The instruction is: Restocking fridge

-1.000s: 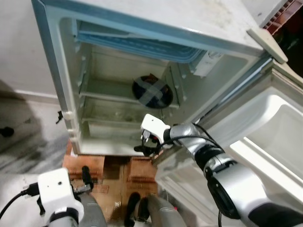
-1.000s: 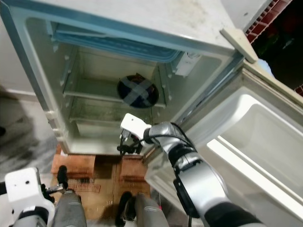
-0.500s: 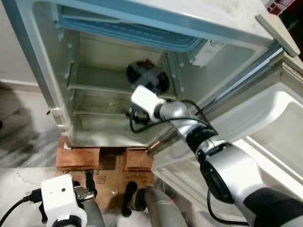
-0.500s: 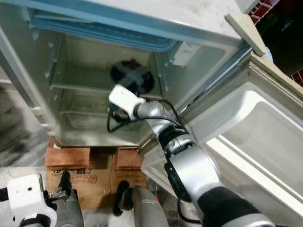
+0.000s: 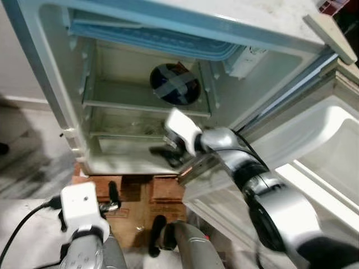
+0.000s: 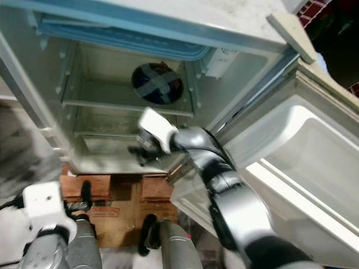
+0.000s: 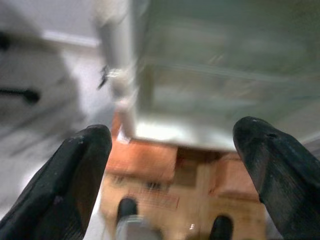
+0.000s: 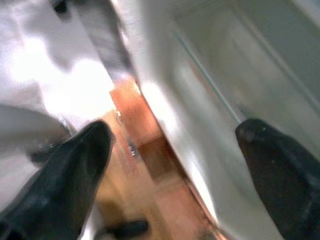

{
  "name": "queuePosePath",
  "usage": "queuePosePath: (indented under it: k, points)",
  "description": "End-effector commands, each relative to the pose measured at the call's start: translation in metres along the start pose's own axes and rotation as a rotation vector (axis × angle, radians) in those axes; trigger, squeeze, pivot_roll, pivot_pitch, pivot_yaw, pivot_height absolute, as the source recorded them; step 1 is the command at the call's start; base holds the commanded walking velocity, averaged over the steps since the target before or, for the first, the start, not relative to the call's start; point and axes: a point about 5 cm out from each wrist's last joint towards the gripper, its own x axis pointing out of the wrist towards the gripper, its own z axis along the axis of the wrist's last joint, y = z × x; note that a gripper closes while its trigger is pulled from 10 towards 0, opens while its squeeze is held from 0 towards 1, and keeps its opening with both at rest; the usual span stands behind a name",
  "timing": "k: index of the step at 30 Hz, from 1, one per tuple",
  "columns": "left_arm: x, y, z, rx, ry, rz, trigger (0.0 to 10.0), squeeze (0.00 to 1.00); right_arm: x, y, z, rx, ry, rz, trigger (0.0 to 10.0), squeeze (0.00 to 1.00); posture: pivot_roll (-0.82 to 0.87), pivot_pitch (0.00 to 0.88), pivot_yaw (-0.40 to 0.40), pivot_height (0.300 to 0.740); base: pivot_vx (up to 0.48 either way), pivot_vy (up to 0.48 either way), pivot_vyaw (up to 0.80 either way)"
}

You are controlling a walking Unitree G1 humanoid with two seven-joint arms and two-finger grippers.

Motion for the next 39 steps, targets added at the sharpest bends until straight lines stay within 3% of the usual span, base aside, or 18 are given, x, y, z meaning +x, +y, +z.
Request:
queuePosePath:
  k: [1,4,5,6,8,12,18,20,24,30,33,36,39]
  points:
    - [0.006,-0.014,0.000,-0.032,-0.005,-0.059,10.0,0.00,-0.028,-0.008,-0.015,0.047,-0.027,-0.080,10.0,0.00,0.08,0.106,-0.183,0.740,0.000,0.000,0.00]
    - [0.029,-0.026,0.006,-0.010,-0.025,-0.144,10.0,0.00,-0.058,-0.004,-0.028,0.126,-0.095,-0.278,10.0,0.00,0.01,0.057,-0.104,0.740,0.000,0.000,0.00]
    - [0.029,-0.026,0.006,-0.010,-0.025,-0.144,10.0,0.00,-0.058,-0.004,-0.028,0.126,-0.095,-0.278,10.0,0.00,0.01,0.057,-0.104,0.740,0.000,0.000,0.00]
    - [0.036,-0.029,0.007,0.007,-0.030,-0.178,10.0,0.00,-0.071,0.000,-0.032,0.170,-0.127,-0.368,10.0,0.00,-0.01,0.043,-0.080,0.740,0.000,0.000,0.00]
    - [0.036,-0.029,0.007,0.007,-0.030,-0.178,10.0,0.00,-0.071,0.000,-0.032,0.170,-0.127,-0.368,10.0,0.00,-0.01,0.043,-0.080,0.740,0.000,0.000,0.00]
    - [0.057,-0.032,0.012,0.053,-0.055,-0.239,10.0,0.00,-0.082,0.023,-0.037,0.314,-0.230,-0.486,10.0,0.00,-0.04,0.000,0.002,0.740,0.000,0.000,0.00]
    - [0.076,-0.029,0.024,0.082,-0.101,-0.262,10.0,0.00,-0.077,0.026,-0.017,0.323,-0.328,-0.605,10.0,0.00,-0.06,0.000,0.028,0.740,0.000,0.000,0.00]
    - [0.082,-0.032,0.027,0.085,-0.120,-0.273,10.0,0.00,-0.085,0.031,-0.010,0.390,-0.345,-0.683,10.0,0.00,-0.05,0.000,0.010,0.740,0.000,0.000,0.00]
    - [0.085,-0.033,0.027,0.092,-0.137,-0.277,10.0,0.00,-0.088,0.038,-0.013,0.465,-0.348,-0.652,10.0,0.00,-0.05,0.000,-0.001,0.740,0.000,0.000,0.00]
    - [0.082,-0.035,0.025,0.103,-0.143,-0.272,10.0,0.00,-0.087,0.039,-0.025,0.411,-0.243,-0.677,10.0,0.00,0.00,0.000,-0.012,0.740,-0.405,0.000,0.00]
    - [0.080,-0.039,0.026,0.128,-0.163,-0.297,10.0,0.00,-0.086,0.030,-0.024,0.367,-0.187,-0.769,10.0,0.00,0.01,0.000,-0.007,0.740,-0.423,0.080,0.00]
    - [0.078,-0.042,0.024,0.159,-0.165,-0.322,10.0,0.00,-0.083,0.025,-0.022,0.367,-0.183,-0.790,10.0,0.00,0.01,0.000,-0.005,0.740,-0.424,0.000,0.00]
    - [0.078,-0.044,0.025,0.146,-0.158,-0.348,10.0,0.00,-0.082,0.024,-0.016,0.345,-0.245,-0.763,10.0,0.00,0.01,0.000,-0.006,0.740,-0.421,0.000,0.00]
